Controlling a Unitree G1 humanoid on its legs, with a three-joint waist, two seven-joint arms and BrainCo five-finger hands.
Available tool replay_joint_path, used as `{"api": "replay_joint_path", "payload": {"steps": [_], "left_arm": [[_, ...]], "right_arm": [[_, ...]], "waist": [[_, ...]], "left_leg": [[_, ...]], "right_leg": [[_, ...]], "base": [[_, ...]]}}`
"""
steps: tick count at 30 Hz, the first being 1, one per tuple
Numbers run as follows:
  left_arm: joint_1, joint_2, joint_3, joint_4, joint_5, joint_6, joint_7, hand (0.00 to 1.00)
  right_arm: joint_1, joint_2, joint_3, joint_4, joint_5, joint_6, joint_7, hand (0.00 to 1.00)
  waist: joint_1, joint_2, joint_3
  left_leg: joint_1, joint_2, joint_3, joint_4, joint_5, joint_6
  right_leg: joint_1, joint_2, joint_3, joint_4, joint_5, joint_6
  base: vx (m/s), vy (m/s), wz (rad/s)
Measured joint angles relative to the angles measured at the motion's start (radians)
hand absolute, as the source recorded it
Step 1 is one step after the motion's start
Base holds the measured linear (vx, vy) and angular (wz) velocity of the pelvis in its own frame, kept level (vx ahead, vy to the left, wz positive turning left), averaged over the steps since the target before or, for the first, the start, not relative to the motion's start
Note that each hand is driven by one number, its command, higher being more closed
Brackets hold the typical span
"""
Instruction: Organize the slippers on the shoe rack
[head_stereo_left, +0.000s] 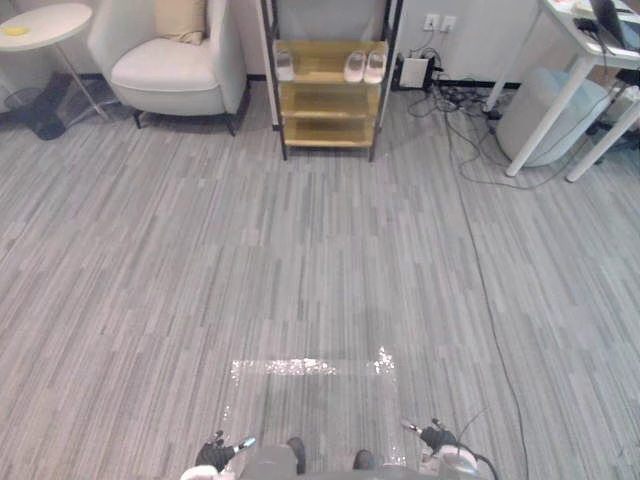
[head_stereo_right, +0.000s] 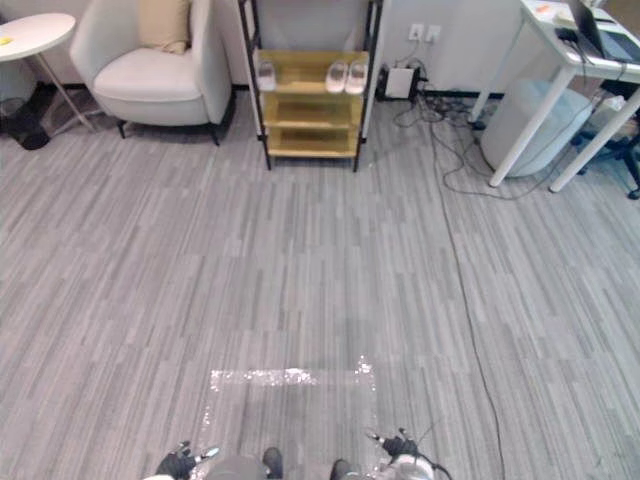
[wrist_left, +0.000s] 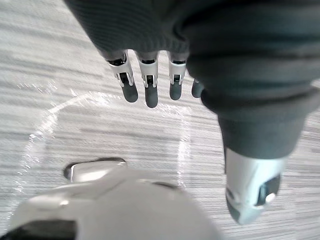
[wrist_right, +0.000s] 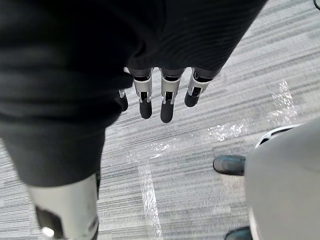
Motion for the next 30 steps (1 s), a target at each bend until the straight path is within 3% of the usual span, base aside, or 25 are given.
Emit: {"api": "replay_joint_path", "payload": {"steps": [2,3,5,6,7,8,9,10,11,12,14,16,17,18,19,20,21,22,24,25,26,27,28,29,30], "left_arm": [[-0.005,-0.015,0.017,-0.016,-0.014,-0.002,0.010,0.00],[-0.006,-0.019,0.027,-0.016,-0.030,-0.002,0.016,0.00],[-0.007,-0.022,0.028,-0.017,-0.043,-0.002,0.017,0.00],[-0.006,-0.025,0.037,-0.017,-0.045,-0.002,0.017,0.00],[-0.006,-0.027,0.039,-0.017,-0.046,-0.002,0.017,0.00],[-0.004,-0.033,0.044,-0.017,-0.048,-0.002,0.017,0.00],[0.007,-0.035,0.046,-0.015,-0.055,-0.002,0.017,0.00],[0.005,-0.036,0.047,-0.015,-0.057,-0.003,0.017,0.00],[-0.002,-0.026,0.050,-0.015,-0.064,-0.004,0.017,0.00],[-0.017,-0.020,0.086,-0.015,-0.063,-0.002,0.016,0.00],[-0.018,-0.016,0.094,-0.015,-0.063,-0.002,0.016,0.00],[-0.009,-0.012,0.080,-0.015,-0.061,0.001,0.016,0.00],[-0.009,-0.011,0.080,-0.016,-0.061,0.001,0.015,0.00],[-0.009,-0.006,0.069,-0.023,-0.061,0.001,0.015,0.00],[-0.010,-0.009,0.065,-0.026,-0.063,0.000,0.015,0.00],[-0.010,-0.009,0.065,-0.026,-0.063,0.000,0.015,0.00],[-0.017,-0.006,0.066,-0.026,-0.064,0.000,0.015,0.00],[-0.017,-0.005,0.067,-0.026,-0.064,0.000,0.015,0.00],[-0.027,-0.011,0.068,-0.027,-0.063,-0.001,0.014,0.00],[-0.030,-0.011,0.070,-0.027,-0.063,0.000,0.014,0.00],[-0.036,-0.012,0.071,-0.027,-0.063,-0.001,0.014,0.00],[-0.034,-0.012,0.072,-0.029,-0.063,-0.001,0.015,0.00],[-0.031,-0.011,0.072,-0.028,-0.063,-0.001,0.015,0.00],[-0.018,-0.001,0.073,-0.028,-0.062,-0.001,0.015,0.00],[-0.020,-0.023,0.083,-0.021,-0.061,-0.002,0.016,0.00]], "right_arm": [[0.005,-0.020,0.001,-0.001,0.001,0.001,-0.005,0.00],[0.005,-0.029,0.000,-0.001,0.001,0.005,-0.011,0.00],[-0.003,-0.042,-0.001,-0.001,0.001,0.006,-0.012,0.00],[-0.015,-0.053,-0.001,-0.001,0.001,0.006,-0.014,0.00],[-0.018,-0.055,-0.001,-0.001,0.001,0.006,-0.014,0.00],[-0.027,-0.060,-0.001,-0.001,0.001,0.006,-0.019,0.00],[-0.037,-0.060,0.001,0.000,0.000,0.006,-0.021,0.00],[-0.039,-0.055,0.001,0.001,0.000,0.006,-0.021,0.00],[-0.053,-0.035,0.005,0.004,-0.001,0.005,-0.019,0.00],[-0.068,-0.001,0.004,-0.006,-0.003,0.000,-0.015,0.00],[-0.067,0.012,0.003,-0.002,-0.003,0.001,-0.009,0.00],[-0.061,0.021,0.008,-0.002,-0.005,0.001,-0.001,0.00],[-0.060,0.020,0.008,-0.002,-0.005,0.001,0.000,0.00],[-0.057,0.019,0.008,-0.002,-0.015,0.001,0.001,0.00],[-0.050,0.019,0.013,-0.002,-0.037,0.001,0.002,0.00],[-0.048,0.019,0.016,-0.002,-0.040,0.001,0.002,0.00],[-0.055,0.015,0.035,-0.007,-0.041,0.001,0.004,0.00],[-0.057,0.013,0.037,-0.007,-0.041,0.001,0.004,0.00],[-0.060,0.010,0.037,-0.005,-0.041,0.000,0.006,0.00],[-0.062,0.009,0.037,-0.006,-0.041,0.000,0.007,0.00],[-0.071,0.009,0.039,-0.007,-0.041,0.000,0.009,0.00],[-0.064,0.007,0.045,-0.006,-0.041,0.001,0.009,0.00],[-0.063,0.006,0.046,-0.006,-0.041,0.000,0.010,0.00],[-0.053,0.006,0.050,-0.007,-0.041,0.001,0.011,0.00],[-0.068,-0.024,0.046,-0.011,-0.043,0.000,0.013,0.00]], "waist": [[0.016,0.014,0.019],[0.016,0.019,0.021],[0.020,0.015,0.024],[0.032,0.011,0.027],[0.035,0.011,0.028],[0.053,0.016,0.030],[0.073,0.009,0.030],[0.075,0.006,0.028],[0.076,-0.022,0.036],[0.088,-0.052,0.040],[0.100,-0.061,0.040],[0.103,-0.068,0.040],[0.103,-0.068,0.040],[0.098,-0.067,0.041],[0.088,-0.054,0.046],[0.085,-0.053,0.046],[0.063,-0.052,0.052],[0.058,-0.052,0.052],[0.044,-0.046,0.055],[0.043,-0.044,0.057],[0.038,-0.045,0.057],[0.034,-0.051,0.055],[0.034,-0.054,0.055],[0.026,-0.075,0.046],[0.014,-0.022,0.035]], "left_leg": [[-0.102,0.035,-0.004,0.202,0.012,0.001],[-0.144,0.024,-0.015,0.178,-0.026,0.013],[-0.173,-0.003,-0.015,0.069,-0.025,0.013],[-0.188,-0.043,-0.026,-0.144,0.024,0.014],[-0.190,-0.051,-0.030,-0.190,0.042,0.012],[-0.184,-0.068,-0.060,-0.387,0.130,-0.008],[-0.169,-0.081,-0.060,-0.425,0.267,0.005],[-0.169,-0.090,-0.057,-0.416,0.266,0.025],[-0.191,-0.107,-0.049,-0.365,0.220,0.050],[-0.215,-0.112,-0.037,-0.275,0.142,0.074],[-0.188,-0.109,-0.029,-0.248,0.104,0.095],[-0.046,-0.109,-0.023,-0.278,0.031,0.109],[-0.028,-0.110,-0.023,-0.285,0.025,0.109],[0.057,-0.112,-0.026,-0.325,-0.001,0.111],[0.138,-0.112,-0.036,-0.373,-0.016,0.119],[0.154,-0.111,-0.040,-0.385,-0.018,0.121],[0.239,-0.100,-0.044,-0.425,-0.018,0.119],[0.258,-0.096,-0.046,-0.433,-0.022,0.116],[0.333,-0.058,-0.051,-0.454,-0.029,0.115],[0.343,-0.051,-0.055,-0.455,-0.029,0.115],[0.365,-0.040,-0.071,-0.463,-0.030,0.114],[0.401,-0.045,-0.082,-0.475,-0.050,0.080],[0.418,-0.048,-0.095,-0.479,-0.060,0.065],[0.462,-0.069,-0.131,-0.484,-0.096,0.043],[0.493,-0.022,-0.174,-0.473,-0.128,0.035]], "right_leg": [[0.030,0.006,0.013,0.017,-0.021,-0.019],[0.037,-0.007,0.018,0.022,-0.034,-0.016],[0.043,-0.032,0.025,0.014,-0.042,-0.004],[0.046,-0.070,0.036,0.015,-0.061,0.018],[0.047,-0.076,0.039,0.016,-0.068,0.022],[0.059,-0.092,0.055,0.016,-0.095,0.051],[0.067,-0.109,0.071,0.018,-0.123,0.070],[0.069,-0.116,0.073,0.020,-0.127,0.066],[0.075,-0.133,0.074,0.031,-0.122,0.056],[0.043,-0.152,0.086,0.126,-0.109,0.076],[0.011,-0.158,0.112,0.249,-0.095,0.101],[-0.119,-0.184,0.146,0.668,0.036,0.269],[-0.138,-0.186,0.146,0.717,0.042,0.272],[-0.222,-0.200,0.114,0.925,0.035,0.230],[-0.290,-0.215,0.041,1.019,-0.007,0.133],[-0.302,-0.217,0.024,1.028,-0.017,0.115],[-0.352,-0.212,-0.057,0.990,-0.071,0.065],[-0.365,-0.207,-0.077,0.960,-0.084,0.058],[-0.441,-0.139,-0.154,0.668,-0.089,0.038],[-0.449,-0.120,-0.152,0.604,-0.074,0.034],[-0.462,-0.074,-0.126,0.395,0.000,0.043],[-0.460,-0.038,-0.075,0.199,0.121,0.054],[-0.461,-0.036,-0.061,0.171,0.155,0.053],[-0.462,-0.044,-0.026,0.161,0.221,0.017],[-0.477,-0.023,-0.040,0.274,0.218,-0.039]], "base": [[0.15,0.050,-0.20],[0.19,0.091,-0.12],[0.26,0.133,-0.18],[0.27,0.155,-0.25],[0.41,0.233,-0.32],[0.41,0.246,-0.34],[0.50,0.280,-0.34],[0.36,0.171,-0.21],[0.50,0.154,-0.01],[0.51,0.158,-0.02],[0.52,0.178,-0.09],[0.55,0.202,-0.18],[0.49,0.141,-0.17],[0.48,0.105,-0.10],[0.56,0.113,-0.08],[0.47,0.037,0.14],[0.38,-0.003,0.19],[0.48,-0.034,0.22],[0.54,-0.084,0.14],[0.50,-0.108,0.27],[0.52,-0.148,0.46],[0.62,-0.192,0.49],[0.54,-0.199,0.57],[0.56,-0.240,0.57],[0.46,-0.195,0.57]]}}
